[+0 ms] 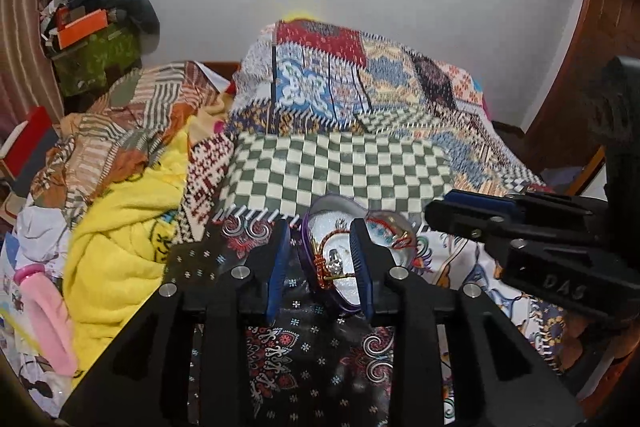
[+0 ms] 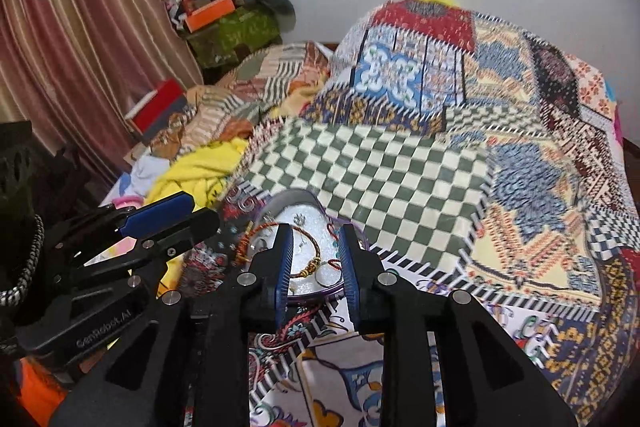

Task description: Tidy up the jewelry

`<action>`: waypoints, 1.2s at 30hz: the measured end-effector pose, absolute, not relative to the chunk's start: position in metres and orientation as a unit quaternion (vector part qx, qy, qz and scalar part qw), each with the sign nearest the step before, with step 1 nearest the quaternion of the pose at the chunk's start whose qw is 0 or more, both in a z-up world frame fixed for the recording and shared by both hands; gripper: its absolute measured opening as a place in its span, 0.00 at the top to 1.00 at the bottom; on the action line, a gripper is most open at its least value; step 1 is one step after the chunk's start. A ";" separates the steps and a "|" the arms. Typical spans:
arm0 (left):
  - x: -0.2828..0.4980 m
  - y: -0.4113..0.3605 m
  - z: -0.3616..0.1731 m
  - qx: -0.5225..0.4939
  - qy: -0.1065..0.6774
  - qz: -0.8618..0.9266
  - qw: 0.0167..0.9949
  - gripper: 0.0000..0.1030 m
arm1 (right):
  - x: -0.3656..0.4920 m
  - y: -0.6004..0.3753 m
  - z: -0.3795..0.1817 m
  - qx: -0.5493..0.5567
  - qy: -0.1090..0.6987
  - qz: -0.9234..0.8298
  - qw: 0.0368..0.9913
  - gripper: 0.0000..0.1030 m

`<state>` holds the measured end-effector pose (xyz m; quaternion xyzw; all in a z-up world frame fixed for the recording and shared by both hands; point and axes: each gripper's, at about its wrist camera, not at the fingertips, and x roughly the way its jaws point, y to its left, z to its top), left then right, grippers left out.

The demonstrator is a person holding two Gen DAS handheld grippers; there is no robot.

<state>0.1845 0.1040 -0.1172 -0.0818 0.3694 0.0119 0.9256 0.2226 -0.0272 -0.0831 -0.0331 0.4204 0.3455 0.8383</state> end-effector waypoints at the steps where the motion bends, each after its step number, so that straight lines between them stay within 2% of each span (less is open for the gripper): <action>1: 0.181 0.104 -0.111 -0.081 0.363 0.014 0.928 0.71 | 0.218 -0.031 -0.074 -0.030 0.411 0.345 0.844 0.79; 13: 0.105 0.081 -0.009 -0.054 0.225 0.015 0.973 0.71 | 0.136 -0.071 0.031 -0.012 0.252 0.346 0.904 0.79; 21: 0.028 0.048 0.045 -0.011 0.108 0.019 0.994 0.70 | 0.071 -0.095 0.074 0.009 0.146 0.335 0.931 0.79; 23: 0.012 0.043 0.050 -0.006 0.087 0.022 0.996 0.57 | 0.058 -0.099 0.079 0.009 0.128 0.328 0.936 0.77; 24: 0.005 0.041 0.052 -0.007 0.079 0.024 0.997 0.52 | 0.051 -0.100 0.081 0.008 0.120 0.325 0.938 0.68; 25: -0.001 0.040 0.054 -0.007 0.070 0.028 0.997 0.45 | 0.046 -0.101 0.082 0.009 0.113 0.321 0.940 0.55; 26: -0.008 0.038 0.056 -0.005 0.062 0.034 0.998 0.41 | 0.041 -0.102 0.082 0.010 0.105 0.315 0.943 0.49; 27: -0.012 0.037 0.056 -0.004 0.057 0.038 0.998 0.40 | 0.037 -0.104 0.082 0.011 0.099 0.309 0.946 0.36; 28: -0.017 0.036 0.057 -0.002 0.053 0.044 0.998 0.36 | 0.031 -0.105 0.083 0.014 0.089 0.299 0.950 0.30; 29: -0.020 0.036 0.058 -0.003 0.051 0.048 0.998 0.28 | 0.028 -0.106 0.082 0.015 0.082 0.291 0.953 0.21; 30: -0.025 0.037 0.058 -0.006 0.049 0.052 0.997 0.22 | 0.026 -0.107 0.082 0.015 0.077 0.286 0.955 0.16; 31: -0.028 0.038 0.058 -0.010 0.047 0.054 0.997 0.10 | 0.023 -0.107 0.082 0.016 0.072 0.280 0.957 0.14; 32: -0.031 0.038 0.058 -0.014 0.044 0.056 0.997 0.04 | 0.022 -0.107 0.082 0.016 0.069 0.276 0.958 0.13; 34: -0.035 0.039 0.058 -0.016 0.040 0.060 0.997 0.02 | 0.022 -0.107 0.081 0.016 0.071 0.273 0.959 0.05; 36: -0.038 0.039 0.057 -0.015 0.043 0.065 0.997 0.02 | 0.022 -0.107 0.080 0.015 0.073 0.268 0.960 0.02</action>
